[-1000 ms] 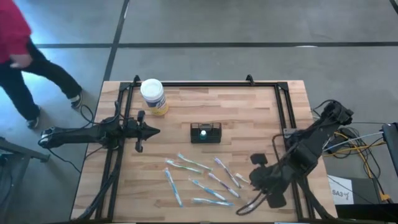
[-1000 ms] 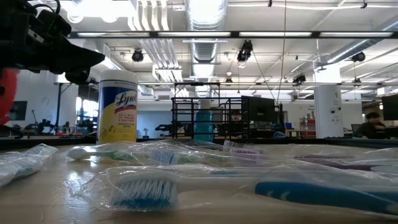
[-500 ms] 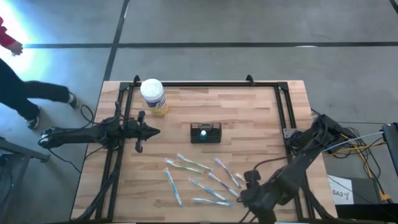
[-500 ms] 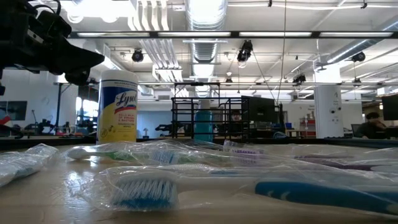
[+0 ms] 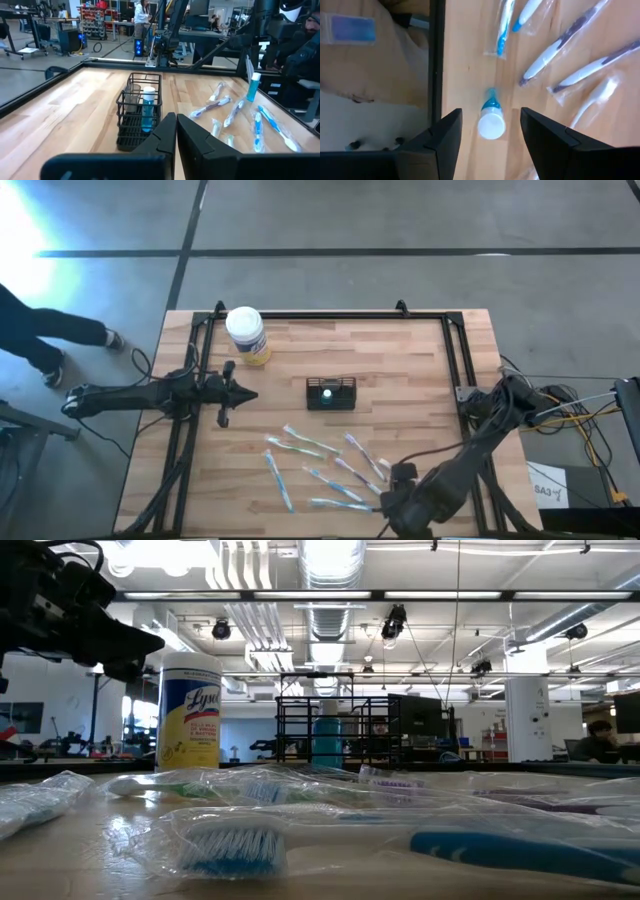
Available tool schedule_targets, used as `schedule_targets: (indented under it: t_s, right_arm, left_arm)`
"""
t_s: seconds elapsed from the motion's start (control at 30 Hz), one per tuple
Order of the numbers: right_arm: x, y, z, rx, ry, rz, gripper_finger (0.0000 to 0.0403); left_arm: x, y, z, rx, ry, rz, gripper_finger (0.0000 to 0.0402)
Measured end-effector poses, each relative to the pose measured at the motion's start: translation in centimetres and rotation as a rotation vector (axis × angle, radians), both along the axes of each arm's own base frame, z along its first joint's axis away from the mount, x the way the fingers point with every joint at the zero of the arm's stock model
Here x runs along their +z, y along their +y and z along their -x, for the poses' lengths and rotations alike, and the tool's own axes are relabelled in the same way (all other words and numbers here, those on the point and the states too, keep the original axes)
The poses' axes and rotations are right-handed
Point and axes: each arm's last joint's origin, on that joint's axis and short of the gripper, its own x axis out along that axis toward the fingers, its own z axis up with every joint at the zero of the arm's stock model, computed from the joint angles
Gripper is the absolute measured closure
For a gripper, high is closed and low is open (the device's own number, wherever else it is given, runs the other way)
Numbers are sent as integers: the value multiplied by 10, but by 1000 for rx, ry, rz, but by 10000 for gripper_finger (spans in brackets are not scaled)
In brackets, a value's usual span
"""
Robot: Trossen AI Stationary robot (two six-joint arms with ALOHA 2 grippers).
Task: Pick & Place toothbrushing station
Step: Put the blue mouthwash into the wire organizer
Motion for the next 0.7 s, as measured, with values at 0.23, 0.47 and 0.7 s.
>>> schedule_targets:
  t_s: [0.23, 0.47, 0.7]
  right_arm:
    - [-8, 6, 2, -4, 40, -1, 204]
    - [-9, 6, 3, -6, 27, 14, 204]
    - [-18, 4, 6, -7, 36, 42, 204]
  left_arm:
    - [0, 0, 0, -2, -1, -15, 383]
    - [0, 0, 0, -2, 0, -21, 389]
    - [0, 0, 0, -2, 6, -20, 390]
